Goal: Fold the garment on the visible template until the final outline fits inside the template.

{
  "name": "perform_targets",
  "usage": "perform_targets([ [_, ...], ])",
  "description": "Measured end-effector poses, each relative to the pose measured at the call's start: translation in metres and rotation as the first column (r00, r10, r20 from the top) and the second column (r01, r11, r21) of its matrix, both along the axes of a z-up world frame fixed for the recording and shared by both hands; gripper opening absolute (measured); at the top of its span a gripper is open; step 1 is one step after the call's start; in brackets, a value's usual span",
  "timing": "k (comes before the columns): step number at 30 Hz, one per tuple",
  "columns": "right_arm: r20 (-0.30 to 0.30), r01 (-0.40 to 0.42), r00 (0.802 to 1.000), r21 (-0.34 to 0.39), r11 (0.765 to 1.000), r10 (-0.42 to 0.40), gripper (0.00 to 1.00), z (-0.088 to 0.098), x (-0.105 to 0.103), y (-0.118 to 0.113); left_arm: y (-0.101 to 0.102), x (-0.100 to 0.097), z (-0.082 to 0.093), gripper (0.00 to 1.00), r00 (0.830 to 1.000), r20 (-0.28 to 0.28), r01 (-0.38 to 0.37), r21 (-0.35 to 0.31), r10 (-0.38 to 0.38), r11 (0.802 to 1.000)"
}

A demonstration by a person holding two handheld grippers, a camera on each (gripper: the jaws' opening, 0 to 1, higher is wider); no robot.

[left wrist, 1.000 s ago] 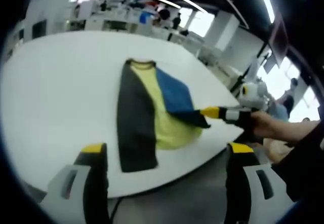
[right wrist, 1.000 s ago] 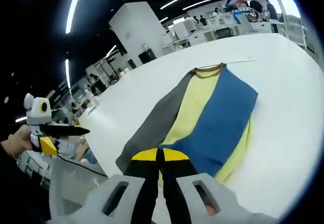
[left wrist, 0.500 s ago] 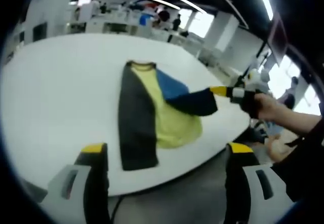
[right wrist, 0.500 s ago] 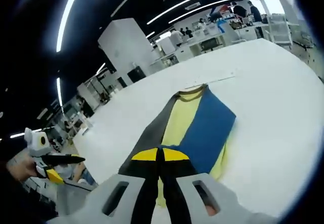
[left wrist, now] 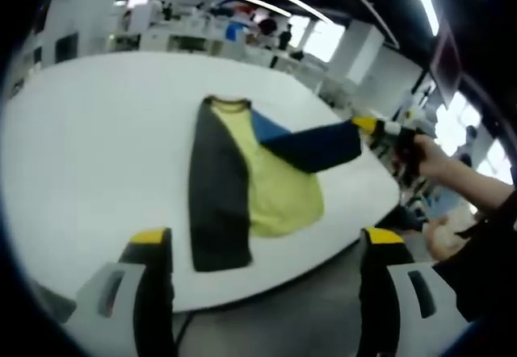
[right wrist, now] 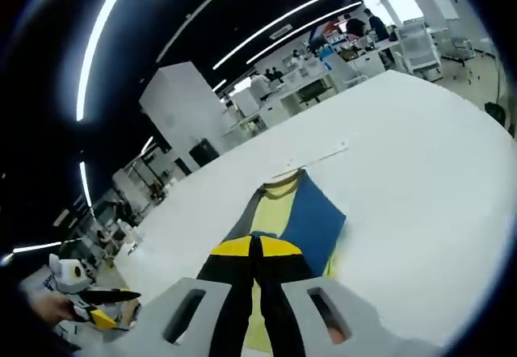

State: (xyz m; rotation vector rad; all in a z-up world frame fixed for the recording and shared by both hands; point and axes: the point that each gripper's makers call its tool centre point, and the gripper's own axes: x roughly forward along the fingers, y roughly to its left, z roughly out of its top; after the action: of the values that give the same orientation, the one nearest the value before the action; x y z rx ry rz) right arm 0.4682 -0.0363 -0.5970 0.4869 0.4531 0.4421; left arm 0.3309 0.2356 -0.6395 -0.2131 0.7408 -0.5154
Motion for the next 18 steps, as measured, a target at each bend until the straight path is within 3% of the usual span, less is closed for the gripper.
perform_targets([
  [18, 0.026, 0.127, 0.992, 0.02, 0.992, -0.127, 0.01, 0.017, 0.02, -0.069, -0.006, 0.002, -0.004, 0.92, 1.0, -0.011, -0.006, 0.01, 0.006, 1.0],
])
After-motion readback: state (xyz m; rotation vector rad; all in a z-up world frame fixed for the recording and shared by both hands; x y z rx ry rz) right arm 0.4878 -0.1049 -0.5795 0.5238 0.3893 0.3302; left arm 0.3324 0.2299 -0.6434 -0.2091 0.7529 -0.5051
